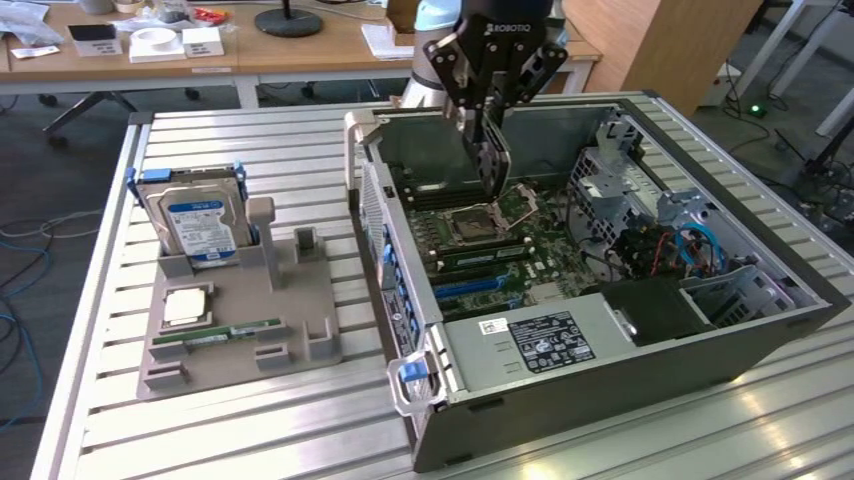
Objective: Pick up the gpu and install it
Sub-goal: 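Pick up the gpu and move the gpu toward the slot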
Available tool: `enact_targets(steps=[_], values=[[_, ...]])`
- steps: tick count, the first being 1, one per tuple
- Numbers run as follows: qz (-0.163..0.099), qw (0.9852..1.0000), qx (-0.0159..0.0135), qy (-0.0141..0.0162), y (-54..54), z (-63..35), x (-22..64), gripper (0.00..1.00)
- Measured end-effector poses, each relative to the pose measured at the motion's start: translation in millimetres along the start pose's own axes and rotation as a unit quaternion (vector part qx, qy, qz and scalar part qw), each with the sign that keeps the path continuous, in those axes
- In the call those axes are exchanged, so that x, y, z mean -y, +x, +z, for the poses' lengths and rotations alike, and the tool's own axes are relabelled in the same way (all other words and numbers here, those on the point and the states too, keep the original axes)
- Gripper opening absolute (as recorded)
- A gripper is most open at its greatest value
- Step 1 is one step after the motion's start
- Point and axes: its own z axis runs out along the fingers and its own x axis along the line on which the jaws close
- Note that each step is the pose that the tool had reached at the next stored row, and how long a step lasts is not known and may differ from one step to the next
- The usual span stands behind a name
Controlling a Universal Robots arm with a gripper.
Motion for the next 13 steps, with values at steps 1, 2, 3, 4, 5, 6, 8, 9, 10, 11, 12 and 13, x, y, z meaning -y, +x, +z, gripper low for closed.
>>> enact_targets(steps=[1,2,3,4,5,6,8,9,10,11,12,13], values=[[0.0,1.0,0.0,0.0001,-0.4,0.0,-0.1,0.26],[0.0,1.0,0.0,0.0,-0.4,0.0,-0.1,0.26],[0.0,1.0,0.0,0.0,-0.4,0.0,-0.1,0.26],[0.0,1.0,0.0,0.0,-0.5,0.0,-0.1,0.26],[0.0,1.0,0.0,0.0,-0.5,0.0,-0.2,0.26],[0.0,1.0,0.0,0.0,-0.5,0.0,-0.2,0.26],[0.0,1.0,0.0,0.0,-1.5,0.1,-0.2,0.26],[0.0,1.0,0.0,-0.0001,-2.6,0.2,-0.3,0.26],[0.0,1.0,0.0,-0.0001,-4.1,0.2,-0.4,0.26],[0.0,1.0,0.0,0.0,-5.7,0.2,-0.4,0.26],[0.0,1.0,0.0,0.0,-7.6,0.2,-0.5,0.26],[0.0,1.0,0.0,0.0,-9.4,0.3,-0.6,0.26]])
